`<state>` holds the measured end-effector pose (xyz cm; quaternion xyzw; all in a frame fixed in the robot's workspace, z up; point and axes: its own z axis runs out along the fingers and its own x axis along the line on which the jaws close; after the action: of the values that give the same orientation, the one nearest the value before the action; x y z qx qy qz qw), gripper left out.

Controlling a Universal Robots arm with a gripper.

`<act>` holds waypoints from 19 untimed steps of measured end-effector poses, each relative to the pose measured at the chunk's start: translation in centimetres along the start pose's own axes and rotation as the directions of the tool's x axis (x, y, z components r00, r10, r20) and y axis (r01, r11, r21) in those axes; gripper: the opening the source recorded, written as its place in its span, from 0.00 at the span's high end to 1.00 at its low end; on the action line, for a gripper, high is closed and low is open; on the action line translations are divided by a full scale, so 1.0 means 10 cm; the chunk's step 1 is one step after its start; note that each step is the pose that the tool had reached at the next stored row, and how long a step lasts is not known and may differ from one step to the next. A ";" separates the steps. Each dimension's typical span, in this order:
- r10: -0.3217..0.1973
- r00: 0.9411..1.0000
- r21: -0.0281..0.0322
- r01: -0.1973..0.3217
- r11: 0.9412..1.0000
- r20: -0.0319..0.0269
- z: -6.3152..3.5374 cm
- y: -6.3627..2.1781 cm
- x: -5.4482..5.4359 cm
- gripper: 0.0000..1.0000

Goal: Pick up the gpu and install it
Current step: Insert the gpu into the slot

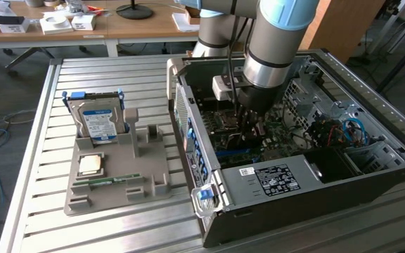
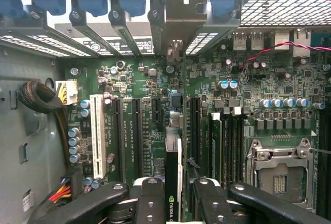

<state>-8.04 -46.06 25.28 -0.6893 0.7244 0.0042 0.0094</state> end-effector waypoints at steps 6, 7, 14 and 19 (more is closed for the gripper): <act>0.000 1.000 0.000 0.000 1.000 0.000 0.008 0.001 0.00 0.74; 0.000 1.000 0.000 0.000 1.000 0.000 0.011 0.000 0.00 0.74; 0.000 1.000 0.000 0.000 1.000 0.000 0.029 0.001 0.00 0.74; 0.000 1.000 0.000 0.000 1.000 0.001 0.014 0.000 0.00 0.74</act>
<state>-8.04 -46.02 25.14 -0.6893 0.7244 0.0044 0.0099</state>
